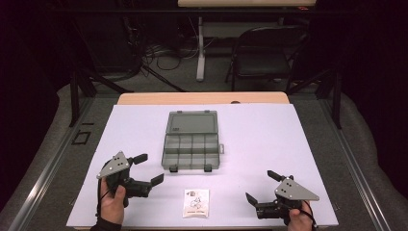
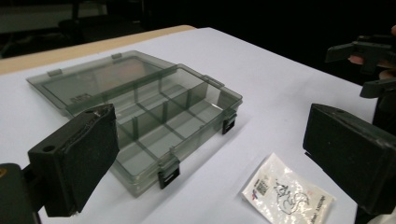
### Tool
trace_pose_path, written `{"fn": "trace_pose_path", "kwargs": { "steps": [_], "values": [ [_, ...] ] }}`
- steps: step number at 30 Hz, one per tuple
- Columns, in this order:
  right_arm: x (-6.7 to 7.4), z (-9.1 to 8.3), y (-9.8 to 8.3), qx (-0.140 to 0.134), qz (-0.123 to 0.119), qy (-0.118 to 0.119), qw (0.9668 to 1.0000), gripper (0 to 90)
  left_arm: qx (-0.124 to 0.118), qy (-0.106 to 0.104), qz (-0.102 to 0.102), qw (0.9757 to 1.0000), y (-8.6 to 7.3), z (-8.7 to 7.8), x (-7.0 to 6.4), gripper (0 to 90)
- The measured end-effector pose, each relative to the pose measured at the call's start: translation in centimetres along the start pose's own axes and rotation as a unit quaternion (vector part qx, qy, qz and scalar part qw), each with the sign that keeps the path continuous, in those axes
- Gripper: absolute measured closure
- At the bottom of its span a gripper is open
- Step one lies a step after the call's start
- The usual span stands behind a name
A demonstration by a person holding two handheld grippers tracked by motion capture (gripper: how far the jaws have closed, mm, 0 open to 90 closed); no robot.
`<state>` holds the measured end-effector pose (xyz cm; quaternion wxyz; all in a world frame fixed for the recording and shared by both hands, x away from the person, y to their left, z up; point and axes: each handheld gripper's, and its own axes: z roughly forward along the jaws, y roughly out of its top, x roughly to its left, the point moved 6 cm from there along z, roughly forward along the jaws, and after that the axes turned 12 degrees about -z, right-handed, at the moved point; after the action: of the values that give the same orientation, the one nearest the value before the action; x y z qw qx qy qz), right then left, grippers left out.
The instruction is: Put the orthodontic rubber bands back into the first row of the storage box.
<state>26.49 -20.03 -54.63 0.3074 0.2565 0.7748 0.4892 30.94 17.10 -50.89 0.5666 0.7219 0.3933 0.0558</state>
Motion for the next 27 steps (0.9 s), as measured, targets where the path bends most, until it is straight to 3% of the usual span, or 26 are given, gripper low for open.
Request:
{"fn": "trace_pose_path", "kwargs": {
  "steps": [3, 8, 15, 23, 26, 27],
  "values": [
    [0.0, 0.0, 0.0, 0.003, 0.0, 0.001, 1.0, 0.0, 0.012, 0.004, -0.001, 0.9999, 0.0, 0.6, -0.1, 3.5],
    [-0.1, -0.1, -0.1, 0.004, 0.001, 0.002, 1.0, 0.0, 0.039, -0.012, -0.012, 0.9991, -0.1, 1.8, -0.4, 0.7],
    [0.0, 0.0, -0.1, 0.003, 0.001, 0.002, 1.0, 0.0, 0.066, -0.013, 0.01, 0.9977, -0.3, 3.5, -1.4, 0.6],
    [0.0, 0.0, -0.1, 0.006, 0.001, 0.004, 1.0, 0.0, 0.079, 0.02, 0.015, 0.9966, -0.1, 4.9, -1.2, 0.6],
    [0.0, 0.0, -0.1, 0.007, 0.001, 0.005, 1.0, 0.0, 0.09, 0.032, 0.021, 0.9952, -0.2, 5.4, -1.0, 5.7],
    [0.0, 0.0, -0.1, 0.007, 0.001, 0.005, 1.0, 0.0, 0.088, 0.036, 0.019, 0.9953, -0.2, 5.6, -0.9, 13.8]
  ]
}}
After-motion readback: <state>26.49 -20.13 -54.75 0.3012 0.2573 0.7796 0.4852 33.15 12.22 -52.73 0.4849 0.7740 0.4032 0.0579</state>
